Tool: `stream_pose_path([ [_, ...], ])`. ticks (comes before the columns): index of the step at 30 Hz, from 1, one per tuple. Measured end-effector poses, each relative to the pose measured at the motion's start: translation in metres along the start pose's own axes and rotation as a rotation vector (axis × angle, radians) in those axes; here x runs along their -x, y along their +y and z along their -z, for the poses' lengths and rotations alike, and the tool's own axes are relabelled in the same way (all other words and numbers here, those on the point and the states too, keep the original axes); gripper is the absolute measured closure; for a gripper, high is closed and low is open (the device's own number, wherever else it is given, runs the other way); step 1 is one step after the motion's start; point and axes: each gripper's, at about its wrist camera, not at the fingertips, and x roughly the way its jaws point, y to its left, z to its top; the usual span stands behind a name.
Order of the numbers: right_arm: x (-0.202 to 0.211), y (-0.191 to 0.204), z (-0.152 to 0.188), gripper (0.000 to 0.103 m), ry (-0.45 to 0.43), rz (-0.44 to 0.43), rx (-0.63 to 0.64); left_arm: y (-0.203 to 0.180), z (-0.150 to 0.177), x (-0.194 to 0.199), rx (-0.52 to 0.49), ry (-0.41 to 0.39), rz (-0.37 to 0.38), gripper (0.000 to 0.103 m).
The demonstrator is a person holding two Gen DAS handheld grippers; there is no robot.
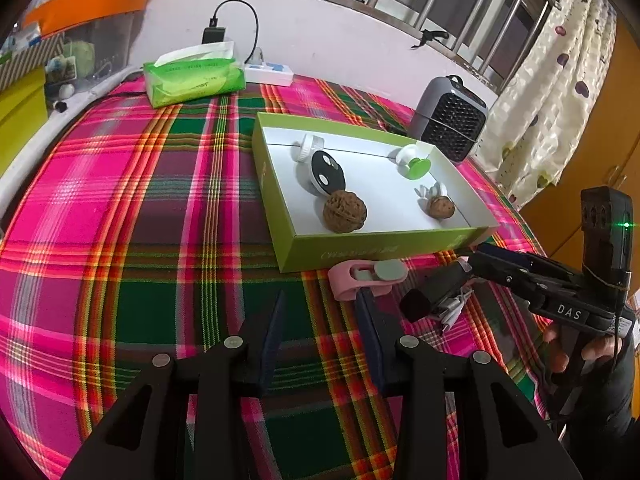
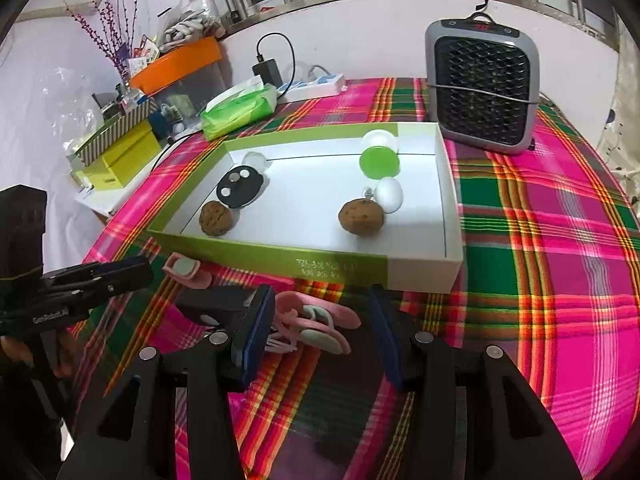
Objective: Organize objects
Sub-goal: 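Move the left tool to the black block while the right tool approaches the pink clip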
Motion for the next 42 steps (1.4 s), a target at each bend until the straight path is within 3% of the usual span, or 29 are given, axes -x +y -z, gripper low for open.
stream_pose_path([
  [13,0.003,0.006,0.014,0.054,0.053,-0.041,0.055,-0.001,0.000,-0.002,-0.004,0.007,0.011,0.068],
  [24,-0.005,0.010,0.006,0.054,0.057,0.084,0.098,-0.003,0.001,0.001,-0.016,0.005,0.011,0.068],
  [31,-0.010,0.008,0.005,0.055,0.060,0.109,0.099,-0.008,0.001,0.006,-0.032,0.000,0.014,0.068],
  [37,-0.009,0.006,0.004,0.075,0.056,0.108,0.088,-0.016,-0.001,0.007,-0.054,-0.001,0.023,0.068],
  [42,-0.005,0.000,0.005,0.078,0.047,0.117,0.057,-0.029,-0.001,0.003,-0.088,0.012,0.040,0.068],
])
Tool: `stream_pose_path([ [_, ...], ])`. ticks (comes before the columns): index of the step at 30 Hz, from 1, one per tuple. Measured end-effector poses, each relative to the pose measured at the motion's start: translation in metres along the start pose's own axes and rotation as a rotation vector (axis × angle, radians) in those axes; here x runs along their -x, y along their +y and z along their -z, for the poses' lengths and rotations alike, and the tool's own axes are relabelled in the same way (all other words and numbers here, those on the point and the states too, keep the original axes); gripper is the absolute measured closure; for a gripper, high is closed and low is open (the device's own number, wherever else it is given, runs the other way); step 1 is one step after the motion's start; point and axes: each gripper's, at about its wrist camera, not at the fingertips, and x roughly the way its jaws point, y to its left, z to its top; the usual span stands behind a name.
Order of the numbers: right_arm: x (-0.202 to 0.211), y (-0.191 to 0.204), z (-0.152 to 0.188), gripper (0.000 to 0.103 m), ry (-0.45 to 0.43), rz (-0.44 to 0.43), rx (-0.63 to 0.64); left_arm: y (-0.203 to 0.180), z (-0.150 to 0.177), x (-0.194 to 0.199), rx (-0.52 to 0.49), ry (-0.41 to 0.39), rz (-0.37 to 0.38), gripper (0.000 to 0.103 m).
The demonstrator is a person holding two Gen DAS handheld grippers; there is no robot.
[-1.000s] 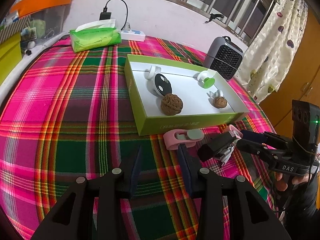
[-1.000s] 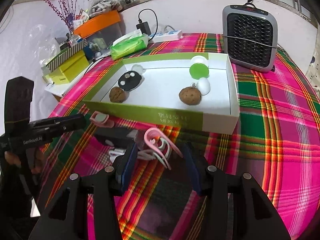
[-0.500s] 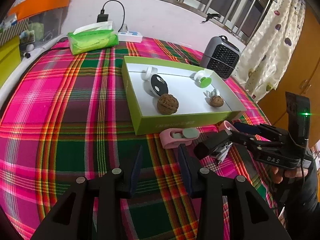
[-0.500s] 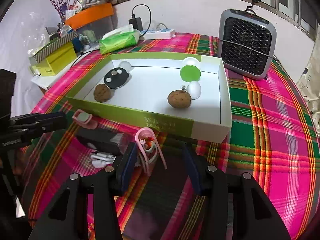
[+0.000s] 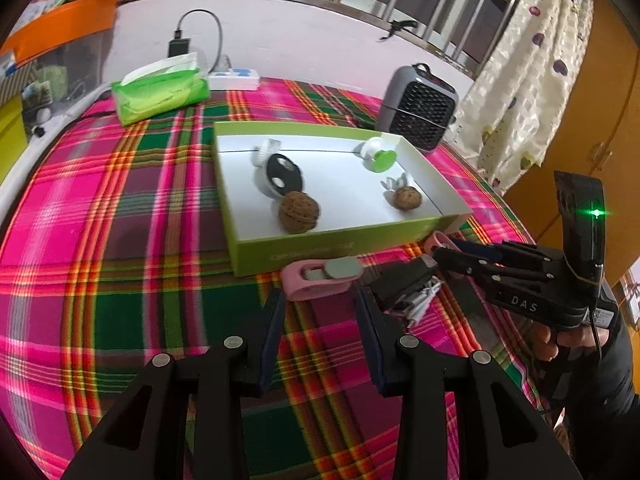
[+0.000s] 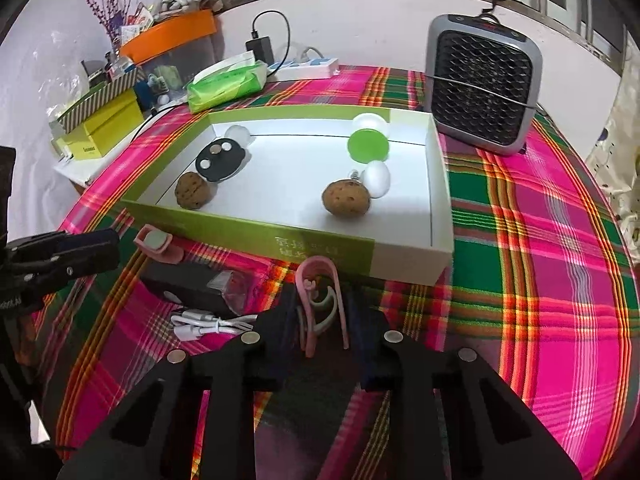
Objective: Organize objects
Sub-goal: 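Move the left tool to the black block while the right tool approaches the pink clip, then grasp the black rectangular block with the left tool while the right tool grasps the pink clip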
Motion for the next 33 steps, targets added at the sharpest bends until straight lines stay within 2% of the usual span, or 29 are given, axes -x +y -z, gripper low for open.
stream_pose_path([
  [12,0.020,-0.009,0.016,0.078,-0.025,0.035,-0.042,-0.035,-0.003,-0.023,-0.103,0.053,0.039,0.068],
  [15,0.026,-0.010,0.019,0.078,-0.039,0.039,-0.052,-0.038,-0.004,-0.028,-0.109,0.051,0.013,0.068],
  [29,0.035,-0.014,0.025,0.078,-0.052,0.063,-0.051,-0.061,0.004,-0.032,-0.143,0.085,0.079,0.068],
  [33,0.035,-0.014,0.026,0.078,-0.051,0.076,-0.038,-0.068,0.003,-0.035,-0.166,0.089,0.067,0.068],
])
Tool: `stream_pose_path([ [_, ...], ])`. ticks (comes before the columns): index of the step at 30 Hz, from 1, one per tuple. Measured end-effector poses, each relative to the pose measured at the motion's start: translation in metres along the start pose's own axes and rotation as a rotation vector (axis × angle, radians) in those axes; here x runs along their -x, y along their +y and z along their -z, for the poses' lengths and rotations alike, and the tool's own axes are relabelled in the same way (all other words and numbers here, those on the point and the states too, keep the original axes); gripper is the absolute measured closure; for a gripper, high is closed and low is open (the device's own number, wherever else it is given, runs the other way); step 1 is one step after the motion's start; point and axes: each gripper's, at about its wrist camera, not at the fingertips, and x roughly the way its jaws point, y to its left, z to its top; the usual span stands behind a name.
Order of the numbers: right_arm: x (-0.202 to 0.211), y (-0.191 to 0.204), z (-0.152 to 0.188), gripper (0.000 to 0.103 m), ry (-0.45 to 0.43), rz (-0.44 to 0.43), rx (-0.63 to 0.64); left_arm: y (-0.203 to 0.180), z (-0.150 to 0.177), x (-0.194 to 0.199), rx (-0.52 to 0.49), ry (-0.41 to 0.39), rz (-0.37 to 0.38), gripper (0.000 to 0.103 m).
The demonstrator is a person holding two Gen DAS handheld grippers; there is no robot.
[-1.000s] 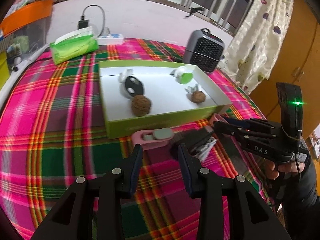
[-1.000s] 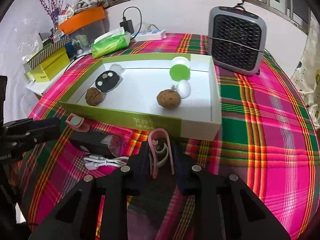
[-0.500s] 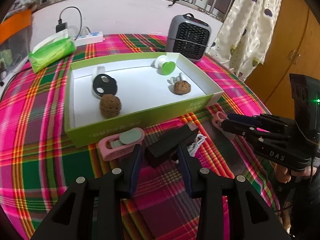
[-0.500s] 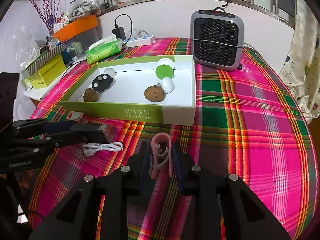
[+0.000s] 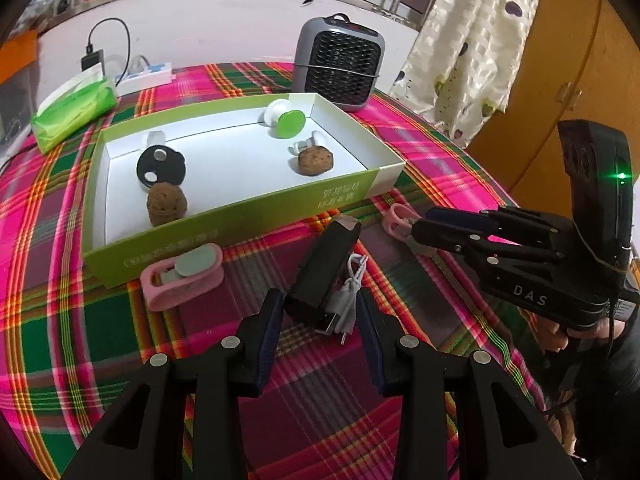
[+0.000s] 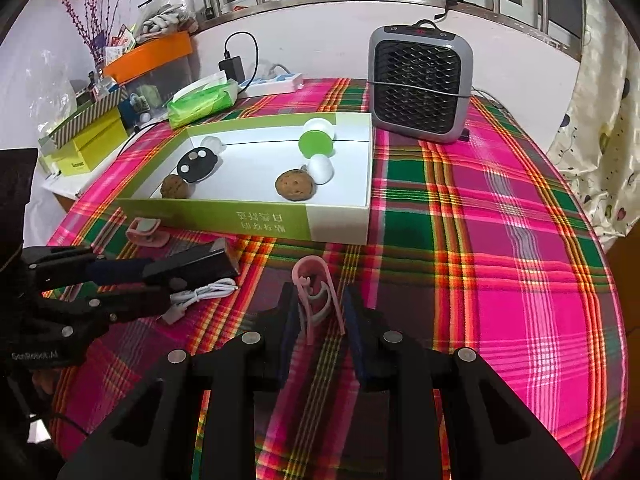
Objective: Organize objects
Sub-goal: 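Grasp the black rectangular block with the left tool while the right tool grasps the pink clip, then carry the black block into the box with the left tool while the right tool carries the pink clip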
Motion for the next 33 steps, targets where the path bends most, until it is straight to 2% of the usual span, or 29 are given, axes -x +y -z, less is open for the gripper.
stream_pose_path([
  [8,-0.004,0.002,-0.003,0.078,0.007,0.009,0.024,-0.001,-0.012,-0.005,-0.024,-0.004,-0.023,0.068],
  [18,-0.019,0.004,-0.003,0.078,0.061,0.027,0.044,-0.002,-0.021,-0.017,-0.041,0.019,-0.034,0.068],
  [33,-0.023,-0.003,-0.009,0.078,0.059,0.039,0.022,0.000,-0.023,-0.026,-0.027,0.023,-0.048,0.068],
])
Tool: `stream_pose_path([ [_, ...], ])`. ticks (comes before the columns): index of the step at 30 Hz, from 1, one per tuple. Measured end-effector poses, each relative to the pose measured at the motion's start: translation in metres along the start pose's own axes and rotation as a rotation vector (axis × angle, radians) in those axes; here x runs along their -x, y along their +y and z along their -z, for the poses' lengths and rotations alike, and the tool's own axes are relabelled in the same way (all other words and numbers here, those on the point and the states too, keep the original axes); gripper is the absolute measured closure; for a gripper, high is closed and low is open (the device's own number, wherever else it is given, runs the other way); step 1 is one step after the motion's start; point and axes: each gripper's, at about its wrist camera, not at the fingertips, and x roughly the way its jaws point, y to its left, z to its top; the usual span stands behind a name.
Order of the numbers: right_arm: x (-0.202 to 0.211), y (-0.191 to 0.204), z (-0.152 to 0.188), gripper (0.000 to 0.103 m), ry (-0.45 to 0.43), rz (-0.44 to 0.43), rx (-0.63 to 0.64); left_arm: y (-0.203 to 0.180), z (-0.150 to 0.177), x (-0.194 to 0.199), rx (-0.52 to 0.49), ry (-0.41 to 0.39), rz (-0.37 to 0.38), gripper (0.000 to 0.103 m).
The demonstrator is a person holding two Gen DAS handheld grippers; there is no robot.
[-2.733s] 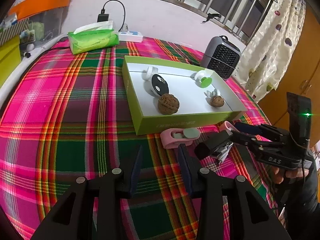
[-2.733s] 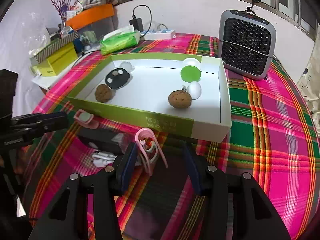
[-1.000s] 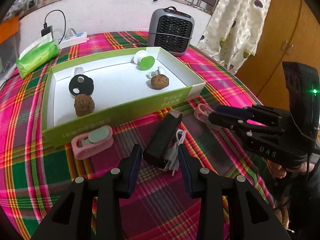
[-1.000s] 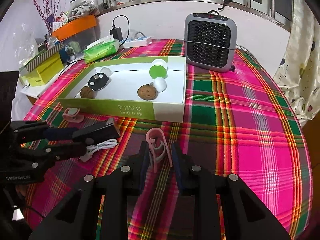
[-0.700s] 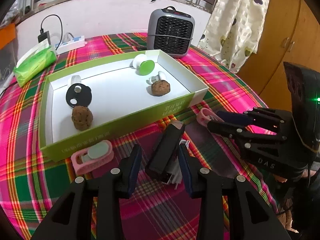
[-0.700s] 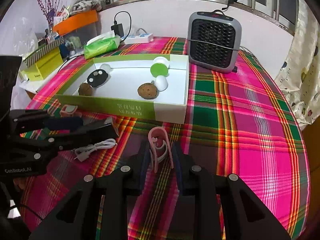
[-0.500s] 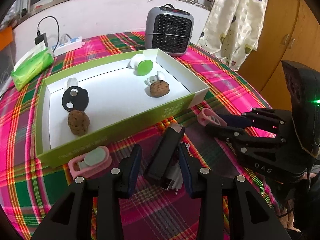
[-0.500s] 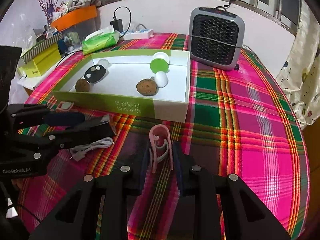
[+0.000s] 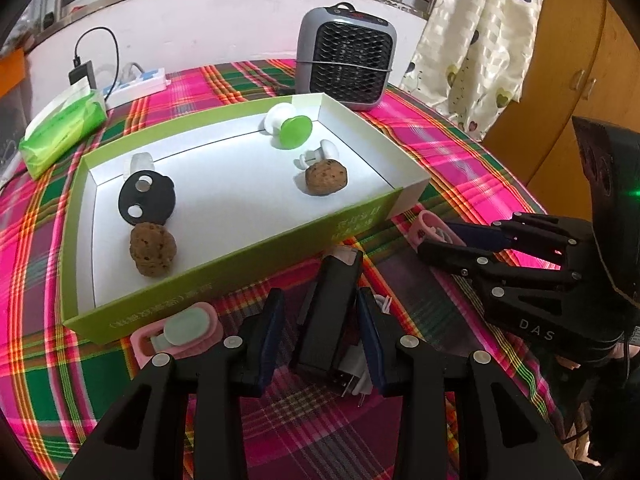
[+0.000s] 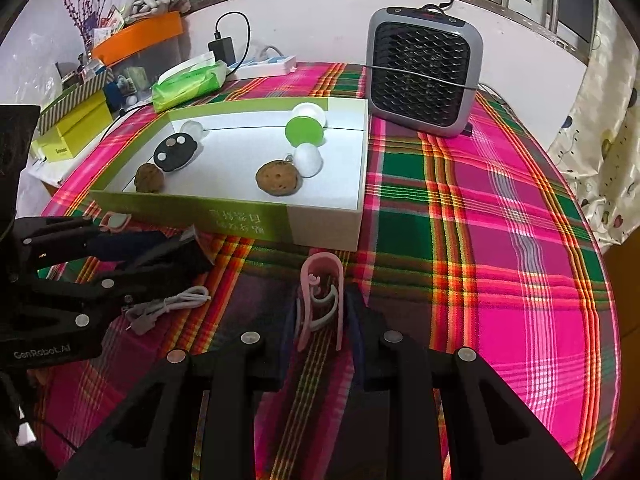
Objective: Organize objects
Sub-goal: 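Carry the black block into the box with the left tool while the right tool carries the pink clip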
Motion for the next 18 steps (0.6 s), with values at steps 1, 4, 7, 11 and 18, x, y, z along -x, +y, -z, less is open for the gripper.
stream_pose_path([
  [1,-0.0001,0.0006,-0.0001,0.078,0.000,0.003,0.004,0.0003,0.0003,0.0001,0.002,-0.002,0.000,0.068],
  [4,0.0001,-0.0006,0.0000,0.078,-0.001,0.001,0.002,0.0003,0.0001,0.0000,0.004,-0.003,-0.006,0.068],
  [7,-0.0001,-0.0001,-0.0007,0.078,-0.001,-0.001,-0.001,-0.0011,0.0001,-0.0003,-0.003,-0.004,-0.016,0.069],
  [11,0.0007,-0.0008,0.0006,0.078,-0.002,0.001,-0.006,0.0004,0.0007,0.0003,0.004,-0.008,-0.020,0.073],
  [18,0.0007,-0.0014,0.0013,0.078,-0.004,-0.001,-0.012,0.0022,0.0015,0.0003,0.012,-0.013,-0.026,0.079],
])
